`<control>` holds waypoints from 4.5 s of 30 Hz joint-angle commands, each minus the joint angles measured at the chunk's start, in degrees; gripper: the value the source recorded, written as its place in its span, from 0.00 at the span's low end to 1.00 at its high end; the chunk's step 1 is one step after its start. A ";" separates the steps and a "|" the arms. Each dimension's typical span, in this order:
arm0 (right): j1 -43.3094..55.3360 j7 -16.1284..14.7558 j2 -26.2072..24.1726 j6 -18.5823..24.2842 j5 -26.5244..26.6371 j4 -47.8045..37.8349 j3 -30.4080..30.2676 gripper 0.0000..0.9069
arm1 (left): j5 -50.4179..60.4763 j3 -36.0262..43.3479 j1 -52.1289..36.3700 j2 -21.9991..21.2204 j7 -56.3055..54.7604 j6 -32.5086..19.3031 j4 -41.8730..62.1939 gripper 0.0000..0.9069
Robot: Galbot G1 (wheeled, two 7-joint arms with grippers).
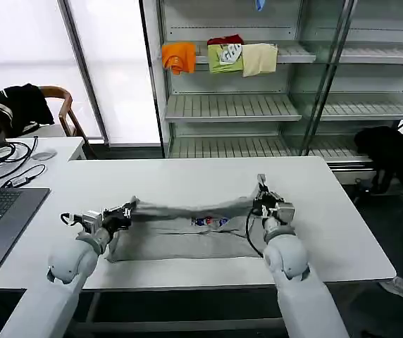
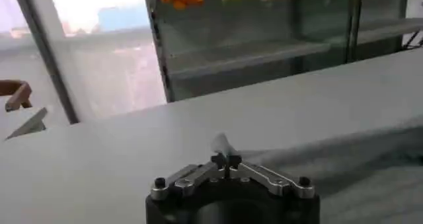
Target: Fold and organize the clothes.
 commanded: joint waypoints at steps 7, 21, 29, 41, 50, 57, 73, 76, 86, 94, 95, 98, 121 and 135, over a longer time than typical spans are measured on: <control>-10.49 1.25 -0.26 2.26 -0.76 2.37 0.70 0.00 | 1.61 -0.88 5.40 0.04 0.62 -0.30 -1.70 0.02; -10.49 1.10 0.43 5.32 -1.69 -2.11 0.40 0.00 | 1.79 -0.89 5.50 0.09 0.75 -0.29 -1.93 0.01; -11.54 1.27 0.13 5.12 -1.87 0.80 0.50 0.00 | 2.19 -0.69 5.33 -0.35 0.82 -0.36 -1.69 0.02; -14.34 1.23 -0.82 4.83 -2.58 6.18 0.66 0.00 | 2.89 -0.45 5.27 -1.43 0.90 -0.31 -1.88 0.02; -14.39 0.81 -0.74 6.68 -5.49 1.86 0.70 1.00 | 3.41 -0.39 4.62 -2.76 0.40 -0.37 -3.07 1.00; -13.44 0.33 -2.34 6.92 -1.74 9.02 1.41 1.00 | 1.62 -1.81 4.39 -1.08 -0.62 0.97 -8.35 1.00; -13.97 1.02 -6.65 2.86 -0.32 16.68 5.70 1.00 | 0.63 -5.19 6.25 -3.75 -4.43 2.44 -5.74 1.00; -13.89 1.33 -7.38 2.62 0.21 16.62 7.24 1.00 | 0.20 -5.43 6.23 -3.91 -4.83 2.92 -4.90 1.00; -14.20 1.53 -7.75 3.05 0.71 16.16 7.67 1.00 | -0.16 -5.61 7.66 -5.11 -4.82 3.31 -3.36 1.00; -14.03 1.50 -8.12 3.06 0.81 16.25 7.72 1.00 | -0.75 -6.33 8.69 -5.50 -4.51 3.30 -3.19 0.21; -13.97 1.51 -8.15 3.00 0.90 16.30 7.81 1.00 | -0.81 -6.40 8.98 -5.49 -4.37 3.28 -3.37 0.11; -13.70 1.56 -8.21 2.92 1.00 16.37 7.88 1.00 | -0.77 -6.59 9.63 -5.72 -3.87 3.02 -3.66 0.02; -11.21 1.94 -7.63 3.22 1.03 13.38 5.70 1.00 | -1.97 -15.15 8.77 0.41 -0.81 -2.47 1.66 0.01; -9.66 2.48 -7.53 2.84 1.12 12.52 4.75 1.00 | -4.65 -25.32 2.76 16.36 1.18 -5.53 14.40 0.01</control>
